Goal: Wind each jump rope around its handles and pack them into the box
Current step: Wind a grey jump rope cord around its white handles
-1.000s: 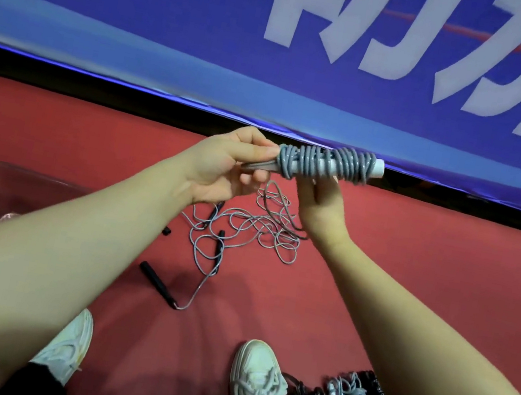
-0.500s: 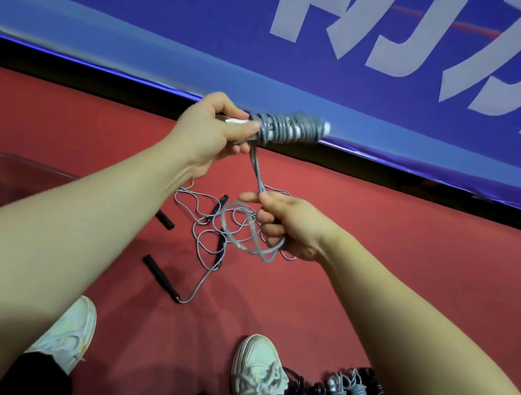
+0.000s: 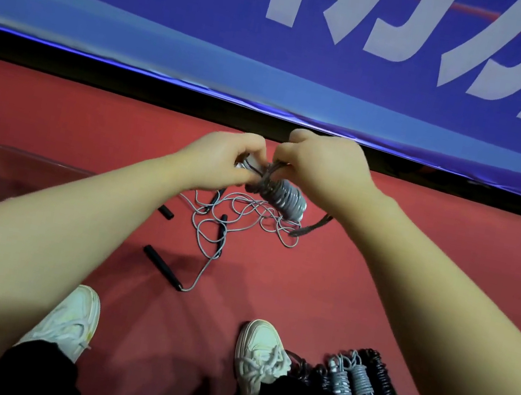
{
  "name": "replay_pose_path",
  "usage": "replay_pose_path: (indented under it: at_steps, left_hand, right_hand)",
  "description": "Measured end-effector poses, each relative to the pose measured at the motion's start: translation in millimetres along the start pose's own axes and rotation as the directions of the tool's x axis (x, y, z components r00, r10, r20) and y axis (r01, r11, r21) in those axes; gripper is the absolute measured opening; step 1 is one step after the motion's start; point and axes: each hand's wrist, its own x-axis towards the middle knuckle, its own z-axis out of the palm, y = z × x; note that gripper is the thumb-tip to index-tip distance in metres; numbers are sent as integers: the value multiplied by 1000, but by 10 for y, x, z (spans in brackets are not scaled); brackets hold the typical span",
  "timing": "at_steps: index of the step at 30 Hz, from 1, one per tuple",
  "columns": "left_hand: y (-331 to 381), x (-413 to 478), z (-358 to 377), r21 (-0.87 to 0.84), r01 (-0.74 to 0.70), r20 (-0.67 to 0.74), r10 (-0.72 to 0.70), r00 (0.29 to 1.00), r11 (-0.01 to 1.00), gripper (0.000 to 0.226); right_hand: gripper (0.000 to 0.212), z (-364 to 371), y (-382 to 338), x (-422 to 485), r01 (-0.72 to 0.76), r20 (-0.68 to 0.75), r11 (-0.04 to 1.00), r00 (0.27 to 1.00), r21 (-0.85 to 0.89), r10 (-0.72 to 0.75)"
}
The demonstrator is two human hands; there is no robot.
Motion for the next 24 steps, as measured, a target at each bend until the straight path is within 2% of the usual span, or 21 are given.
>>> replay_pose_path:
  at_steps: [2, 4, 6, 9, 12, 14, 16, 17, 18, 19, 20, 21, 22, 24]
  left_hand:
    - [25, -45, -17, -42, -29, 115, 34, 993, 999, 21]
    - [55, -96, -50, -179, -31, 237, 74, 969, 983, 23]
    - [92, -132, -89, -295, -20, 303, 113, 946, 955, 22]
    - [181, -167, -158, -425, 37, 350, 126, 928, 904, 22]
    - [315, -198, -186, -544, 65, 376, 174, 910, 837, 27]
    - [425, -179, -167, -676, 50, 303, 215, 928, 735, 28]
    - [520, -107, -148, -801, 26, 165, 178, 970, 598, 24]
    - [536, -54, -141, -843, 14, 94, 122, 988, 538, 24]
    - [532, 2, -136, -865, 3, 33, 51, 998, 502, 26]
    - [516, 46, -134, -864, -3, -18, -24, 1000, 503, 26]
    - [471, 84, -131, -846, 0, -61, -96, 994, 533, 26]
    - [405, 110, -124, -819, 9, -101, -160, 982, 573, 25]
    - [323, 128, -113, -794, 25, -136, -218, 967, 607, 24]
    - [146, 136, -90, -746, 77, -169, -300, 939, 661, 22]
  right_hand:
    - [31, 24, 120, -30, 25, 33, 994, 999, 105, -29]
    - [32, 90, 235, -61, 63, 38, 974, 997, 220, -73]
    - [33, 196, 305, -82, 122, -20, 947, 992, 298, -122]
    - [41, 318, 425, -118, 157, -138, 950, 983, 269, -124]
    - [40, 475, 449, -162, 105, -200, 964, 978, 243, -56]
    - [34, 602, 318, -175, -37, -175, 966, 981, 255, 84]
    - [37, 799, 84, -170, -172, -124, 959, 971, 225, 203]
    - [37, 860, -28, -142, -217, -130, 935, 957, 279, 261]
    - [30, 838, -142, -106, -262, -34, 867, 952, 424, 304]
    - [23, 816, -249, -56, -276, 100, 782, 958, 558, 267]
    - [21, 759, -340, -4, -305, 225, 725, 952, 618, 209]
    - [23, 747, -408, 53, -308, 284, 731, 945, 609, 161]
    - [25, 704, -477, 75, -336, 359, 759, 922, 557, 144]
    - [23, 568, -580, 28, -280, 416, 903, 900, 327, 128]
